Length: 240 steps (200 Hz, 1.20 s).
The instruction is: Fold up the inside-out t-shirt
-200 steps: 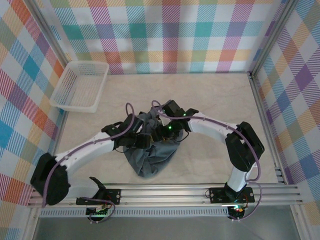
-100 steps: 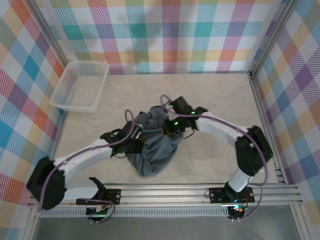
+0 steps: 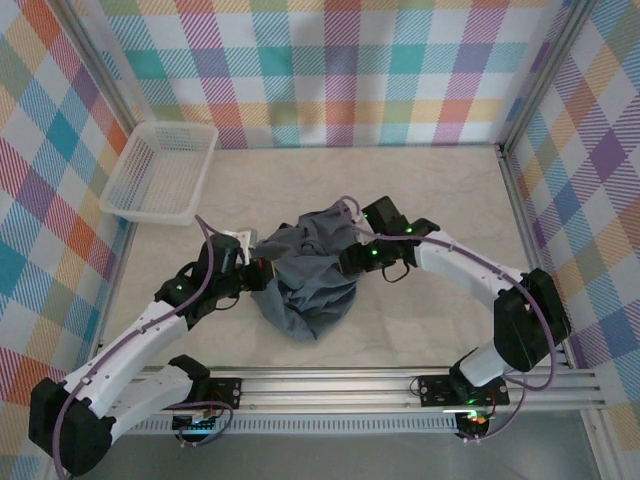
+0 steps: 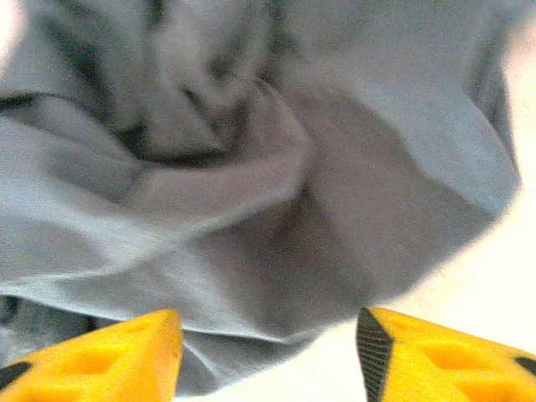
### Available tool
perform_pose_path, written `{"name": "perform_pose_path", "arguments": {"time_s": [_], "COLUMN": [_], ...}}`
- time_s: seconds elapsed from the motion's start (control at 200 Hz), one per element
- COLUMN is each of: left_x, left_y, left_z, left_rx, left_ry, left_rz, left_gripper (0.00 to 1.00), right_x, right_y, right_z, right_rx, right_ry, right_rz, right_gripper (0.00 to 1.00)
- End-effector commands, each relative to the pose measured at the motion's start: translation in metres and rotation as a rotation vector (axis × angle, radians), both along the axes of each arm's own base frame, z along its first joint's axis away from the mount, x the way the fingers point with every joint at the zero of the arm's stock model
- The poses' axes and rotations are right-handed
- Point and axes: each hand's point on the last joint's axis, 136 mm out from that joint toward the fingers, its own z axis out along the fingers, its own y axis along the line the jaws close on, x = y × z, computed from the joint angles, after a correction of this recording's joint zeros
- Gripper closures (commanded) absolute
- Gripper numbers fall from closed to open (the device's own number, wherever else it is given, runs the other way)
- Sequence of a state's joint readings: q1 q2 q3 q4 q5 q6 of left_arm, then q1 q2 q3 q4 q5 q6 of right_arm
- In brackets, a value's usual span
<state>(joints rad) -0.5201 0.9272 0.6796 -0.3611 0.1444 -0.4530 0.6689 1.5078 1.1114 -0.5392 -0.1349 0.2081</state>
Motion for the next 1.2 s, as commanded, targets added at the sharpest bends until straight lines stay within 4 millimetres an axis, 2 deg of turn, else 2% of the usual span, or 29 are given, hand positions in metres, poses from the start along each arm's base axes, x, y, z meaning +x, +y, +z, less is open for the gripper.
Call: {"name": "perform_pose_path", "arguments": {"time_s": [0.0,0.065,0.12,0.19,0.235,0.28,0.34,0.405,0.47,0.49,0.51,0.61,0.625,0.715,0.815,0.885,0.94,0.995,1.06,1.125,1.195], "left_x": [0.004,0.007,0.01,0.011,0.012,0.012,0.011,0.013,0.015,0.016,0.018,0.028,0.029,0.039,0.054,0.068,0.078,0.083,0.084,0.079,0.067], "left_y": [-0.007,-0.008,-0.011,-0.019,-0.025,-0.029,-0.031,-0.029,-0.016,-0.011,-0.005,0.016,0.018,0.024,0.029,0.036,0.035,0.027,0.019,0.019,0.023], "left_z": [0.012,0.02,0.026,0.036,0.043,0.05,0.058,0.068,0.065,0.062,0.059,0.046,0.044,0.037,0.024,0.008,0.002,0.008,0.022,0.031,0.034], "left_rx": [-0.034,-0.037,-0.05,-0.092,-0.122,-0.147,-0.162,-0.129,-0.012,0.032,0.075,0.22,0.23,0.263,0.313,0.361,0.36,0.33,0.288,0.28,0.292], "left_ry": [-0.009,-0.02,-0.03,-0.047,-0.056,-0.061,-0.074,-0.113,-0.124,-0.12,-0.114,-0.079,-0.076,-0.066,-0.068,-0.073,-0.083,-0.103,-0.141,-0.173,-0.176], "left_rz": [-0.021,-0.019,-0.023,-0.05,-0.067,-0.08,-0.092,-0.105,-0.099,-0.09,-0.083,-0.056,-0.054,-0.035,-0.012,0.027,0.036,0.02,-0.006,-0.024,-0.044], "left_gripper": [1.0,1.0,1.0,1.0,1.0,1.0,1.0,1.0,1.0,1.0,1.0,1.0,1.0,1.0,1.0,1.0,0.89,0.77,0.64,0.55,0.53], "right_x": [-0.011,-0.02,-0.015,-0.015,-0.009,0.003,0.013,0.012,0.002,-0.005,-0.01,-0.044,-0.047,-0.064,-0.084,-0.09,-0.088,-0.081,-0.061,-0.041,-0.026], "right_y": [0.05,0.077,0.092,0.112,0.118,0.117,0.117,0.12,0.121,0.122,0.122,0.117,0.115,0.107,0.104,0.102,0.1,0.098,0.093,0.086,0.078], "right_z": [0.045,0.049,0.048,0.043,0.036,0.026,0.017,0.018,0.028,0.031,0.035,0.058,0.061,0.083,0.123,0.155,0.173,0.181,0.176,0.166,0.157], "right_rx": [0.044,0.069,0.069,0.058,0.012,-0.039,-0.098,-0.126,-0.082,-0.052,-0.021,0.172,0.195,0.338,0.573,0.739,0.828,0.867,0.838,0.802,0.776], "right_ry": [-0.267,-0.325,-0.365,-0.463,-0.557,-0.622,-0.655,-0.655,-0.634,-0.616,-0.593,-0.462,-0.447,-0.353,-0.221,-0.131,-0.069,-0.015,0.04,0.089,0.11], "right_rz": [0.274,0.299,0.203,0.171,0.149,0.104,0.101,0.149,0.191,0.216,0.24,0.351,0.36,0.397,0.46,0.491,0.497,0.473,0.366,0.268,0.195], "right_gripper": [0.36,0.34,0.32,0.27,0.21,0.2,0.26,0.5,0.86,0.94,0.98,0.98,1.0,1.0,1.0,1.0,1.0,1.0,1.0,1.0,1.0]}}
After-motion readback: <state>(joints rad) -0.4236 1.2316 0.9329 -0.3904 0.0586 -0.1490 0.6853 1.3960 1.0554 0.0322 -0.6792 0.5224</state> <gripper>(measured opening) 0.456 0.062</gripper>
